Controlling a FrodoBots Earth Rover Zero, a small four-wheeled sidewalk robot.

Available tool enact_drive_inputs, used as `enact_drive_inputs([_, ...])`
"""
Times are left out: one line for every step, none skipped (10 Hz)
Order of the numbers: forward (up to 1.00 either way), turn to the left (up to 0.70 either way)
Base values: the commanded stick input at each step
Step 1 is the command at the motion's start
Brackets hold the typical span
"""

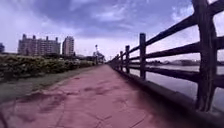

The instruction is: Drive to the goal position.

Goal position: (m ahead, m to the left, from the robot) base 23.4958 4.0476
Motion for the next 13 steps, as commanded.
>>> enact_drive_inputs([0.91, 0.00])
enact_drive_inputs([0.91, 0.00])
enact_drive_inputs([0.91, 0.00])
enact_drive_inputs([0.91, 0.00])
enact_drive_inputs([0.91, 0.00])
enact_drive_inputs([0.91, 0.00])
enact_drive_inputs([0.91, 0.05])
enact_drive_inputs([0.91, 0.22])
enact_drive_inputs([0.91, 0.28])
enact_drive_inputs([0.91, 0.32])
enact_drive_inputs([0.91, 0.31])
enact_drive_inputs([0.91, 0.25])
enact_drive_inputs([0.91, 0.07])
